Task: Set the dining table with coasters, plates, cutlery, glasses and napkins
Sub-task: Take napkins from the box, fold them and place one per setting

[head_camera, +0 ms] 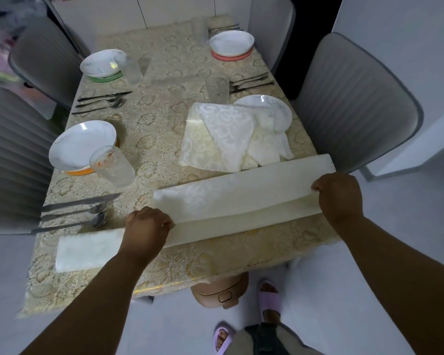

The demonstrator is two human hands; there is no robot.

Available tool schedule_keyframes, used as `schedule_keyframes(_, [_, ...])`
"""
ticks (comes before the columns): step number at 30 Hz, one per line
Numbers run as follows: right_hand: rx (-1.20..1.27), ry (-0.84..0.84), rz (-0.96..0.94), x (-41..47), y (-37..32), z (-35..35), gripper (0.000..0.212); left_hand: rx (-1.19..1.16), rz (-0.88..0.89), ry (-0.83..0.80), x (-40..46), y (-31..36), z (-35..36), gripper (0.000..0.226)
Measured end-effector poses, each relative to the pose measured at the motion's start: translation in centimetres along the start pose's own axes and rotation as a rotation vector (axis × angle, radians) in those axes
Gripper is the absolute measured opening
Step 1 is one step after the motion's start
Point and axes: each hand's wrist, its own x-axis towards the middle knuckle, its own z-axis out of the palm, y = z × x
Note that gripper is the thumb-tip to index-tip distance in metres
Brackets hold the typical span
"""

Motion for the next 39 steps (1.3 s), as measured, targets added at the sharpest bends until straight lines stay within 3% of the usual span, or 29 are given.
schedule_keyframes(6, [-0.033, -0.097, 0.196, -1.4, -1.1, -1.3, 0.022, -0.062, 0.072, 0.000, -1.2, 0.1, 0.1, 0.011])
schedule_keyframes(10, [-0.002, -0.041, 0.160, -1.7, -0.9, -1.2, 0.022, -0.082, 0.092, -0.027, -1.4, 0.3, 0.4, 0.010])
schedule_keyframes(14, [-0.032, -0.101, 0.194, -2.3, -0.3, -0.9, 0.016, -0.097, 0.080, -0.060, -1.4, 0.3, 1.0, 0.009])
schedule_keyframes(20, [-0.001, -0.047, 0.117, -3.5, 0.3, 0.0, 0.027, -0.045, 0.098, -0.150, -1.6, -0.2, 1.5, 0.008])
schedule_keyframes(23, [0.022, -0.141, 0.181, -3.8, 0.3, -0.1, 0.027, -0.017, 0.051, -0.219, -1.5, 0.3, 1.3, 0.030])
schedule_keyframes(25, [0.049, -0.125, 0.199, -3.9, 0.2, -0.4, 0.026, 0.031, 0.027, -0.171, -0.9, 1.2, 1.1, 0.048])
schedule_keyframes(30, [-0.037, -0.054, 0.078, -4.2, 1.5, 0.1, 0.032, 0.031, 0.102, 0.001, 2.7, 5.8, 2.4, 0.048])
schedule_keyframes(34, [-0.043, -0.045, 0.074, -4.4, 2.1, 0.2, 0.037, 0.031, 0.165, -0.124, 4.8, 8.9, 4.3, 0.057])
schedule_keyframes(39, [-0.032, -0.063, 0.058, -4.3, 2.8, 0.7, 0.037, 0.061, 0.113, -0.327, 4.6, 9.5, 6.7, 0.073])
